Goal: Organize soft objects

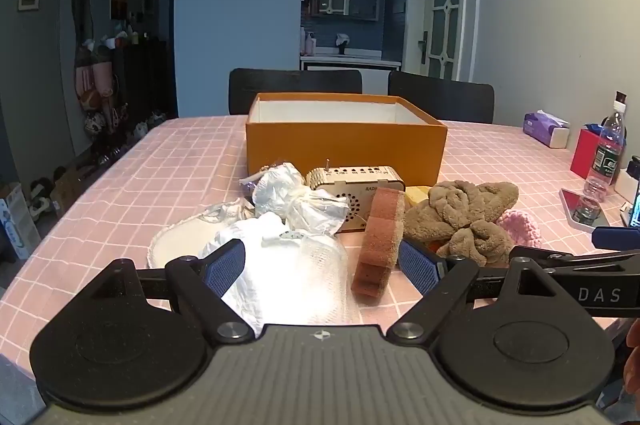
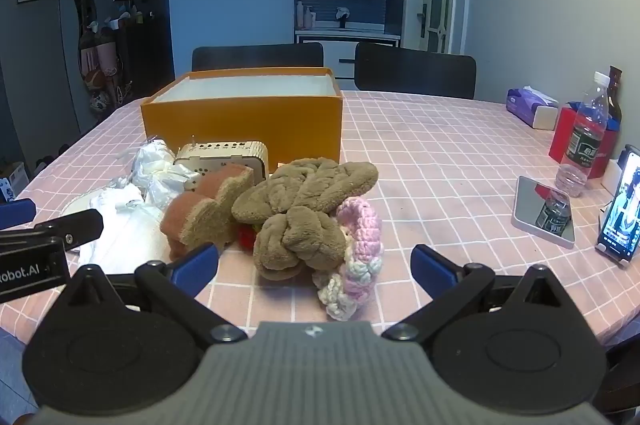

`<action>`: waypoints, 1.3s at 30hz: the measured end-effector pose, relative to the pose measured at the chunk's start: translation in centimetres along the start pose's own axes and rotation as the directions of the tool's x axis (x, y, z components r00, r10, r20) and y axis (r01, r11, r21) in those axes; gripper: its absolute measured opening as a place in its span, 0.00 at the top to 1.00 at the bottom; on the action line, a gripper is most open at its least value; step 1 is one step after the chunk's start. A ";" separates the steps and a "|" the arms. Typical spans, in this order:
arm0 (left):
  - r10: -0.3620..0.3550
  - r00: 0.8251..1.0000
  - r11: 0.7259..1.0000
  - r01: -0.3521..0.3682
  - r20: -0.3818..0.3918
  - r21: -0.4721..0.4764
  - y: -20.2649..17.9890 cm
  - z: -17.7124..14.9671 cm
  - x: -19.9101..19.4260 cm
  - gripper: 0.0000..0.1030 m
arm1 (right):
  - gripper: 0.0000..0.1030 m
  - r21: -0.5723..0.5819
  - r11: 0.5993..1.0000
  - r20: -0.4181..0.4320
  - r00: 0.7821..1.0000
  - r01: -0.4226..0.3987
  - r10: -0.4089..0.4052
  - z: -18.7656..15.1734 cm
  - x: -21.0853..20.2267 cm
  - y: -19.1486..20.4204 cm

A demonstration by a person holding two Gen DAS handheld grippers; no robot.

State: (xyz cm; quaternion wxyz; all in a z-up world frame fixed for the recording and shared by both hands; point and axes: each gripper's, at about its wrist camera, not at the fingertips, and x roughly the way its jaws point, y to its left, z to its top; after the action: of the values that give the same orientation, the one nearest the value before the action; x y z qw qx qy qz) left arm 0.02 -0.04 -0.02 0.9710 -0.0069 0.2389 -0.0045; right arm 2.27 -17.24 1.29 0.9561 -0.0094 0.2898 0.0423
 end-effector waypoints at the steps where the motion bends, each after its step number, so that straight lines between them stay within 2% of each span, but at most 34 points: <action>1: -0.006 1.000 1.000 0.006 -0.001 0.003 -0.1 0.0 0.0 0.03 | 0.03 0.000 1.000 0.000 1.000 0.001 -0.001 0.0 0.0 0.0; 6: -0.030 0.999 0.999 0.029 -0.032 -0.026 0.7 -0.2 0.8 0.04 | 0.03 -0.006 1.000 0.001 1.000 0.008 -0.008 0.0 0.2 0.0; 13: -0.015 0.999 0.999 0.013 -0.041 -0.052 0.8 -0.5 0.9 0.05 | 0.03 -0.009 1.000 -0.007 1.000 0.008 -0.008 -0.1 0.6 0.1; 39: -0.007 0.998 0.998 0.003 -0.064 -0.062 0.9 -0.7 1.7 0.06 | 0.03 -0.044 0.999 -0.023 1.000 0.004 -0.005 -0.1 1.0 0.8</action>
State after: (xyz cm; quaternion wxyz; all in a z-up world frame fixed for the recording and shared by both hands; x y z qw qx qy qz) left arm 1.19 0.87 -1.47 0.9622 -0.0375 0.2699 0.0005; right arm 2.99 -16.37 0.68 0.9524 -0.0314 0.2996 0.0465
